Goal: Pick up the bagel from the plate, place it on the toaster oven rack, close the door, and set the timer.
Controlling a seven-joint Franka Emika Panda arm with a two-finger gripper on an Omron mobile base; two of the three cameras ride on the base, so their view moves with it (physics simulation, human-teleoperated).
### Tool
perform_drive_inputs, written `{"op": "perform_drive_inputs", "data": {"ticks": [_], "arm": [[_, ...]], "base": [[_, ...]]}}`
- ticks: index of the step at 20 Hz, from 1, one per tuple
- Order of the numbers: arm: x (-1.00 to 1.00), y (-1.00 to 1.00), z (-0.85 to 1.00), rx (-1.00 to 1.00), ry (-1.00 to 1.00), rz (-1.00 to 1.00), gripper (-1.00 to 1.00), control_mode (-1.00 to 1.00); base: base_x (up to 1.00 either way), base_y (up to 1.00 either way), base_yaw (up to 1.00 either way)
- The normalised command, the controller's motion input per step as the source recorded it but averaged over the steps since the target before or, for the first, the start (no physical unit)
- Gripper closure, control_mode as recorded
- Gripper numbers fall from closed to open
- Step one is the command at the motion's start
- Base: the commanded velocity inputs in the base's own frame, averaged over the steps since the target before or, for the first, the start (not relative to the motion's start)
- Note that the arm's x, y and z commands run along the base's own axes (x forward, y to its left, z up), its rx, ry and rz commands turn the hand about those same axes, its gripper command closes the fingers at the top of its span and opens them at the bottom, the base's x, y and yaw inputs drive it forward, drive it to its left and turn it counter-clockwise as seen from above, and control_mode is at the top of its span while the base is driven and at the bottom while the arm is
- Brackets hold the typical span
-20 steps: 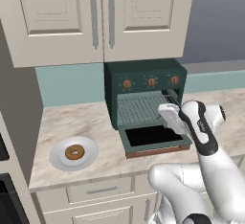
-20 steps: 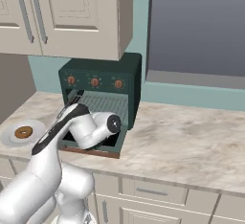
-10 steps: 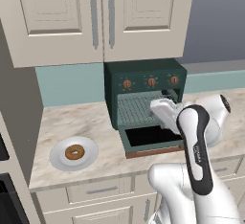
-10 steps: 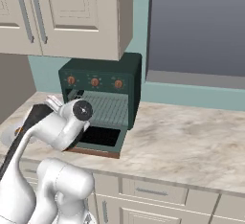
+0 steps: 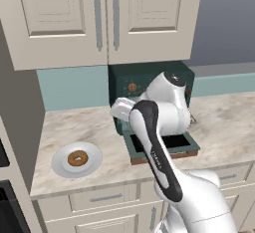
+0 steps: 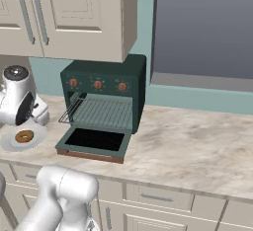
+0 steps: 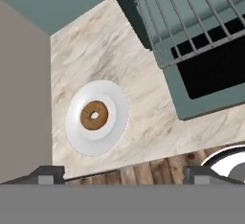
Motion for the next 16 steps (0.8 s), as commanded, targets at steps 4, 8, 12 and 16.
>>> {"op": "perform_drive_inputs", "data": {"ticks": [4,8,12,16], "arm": [[0.00,0.60,-0.39,-0.09,0.02,0.00,-1.00,-1.00],[0.04,0.48,-0.64,-0.04,0.00,0.04,-1.00,-1.00],[0.16,0.47,-0.68,-0.03,0.00,0.07,-1.00,-1.00],[0.48,0.44,-0.37,0.00,0.01,0.09,-1.00,-1.00]], "base": [[0.00,0.00,0.00],[0.00,0.00,0.00],[0.00,0.00,0.00],[0.00,0.00,0.00]]}}
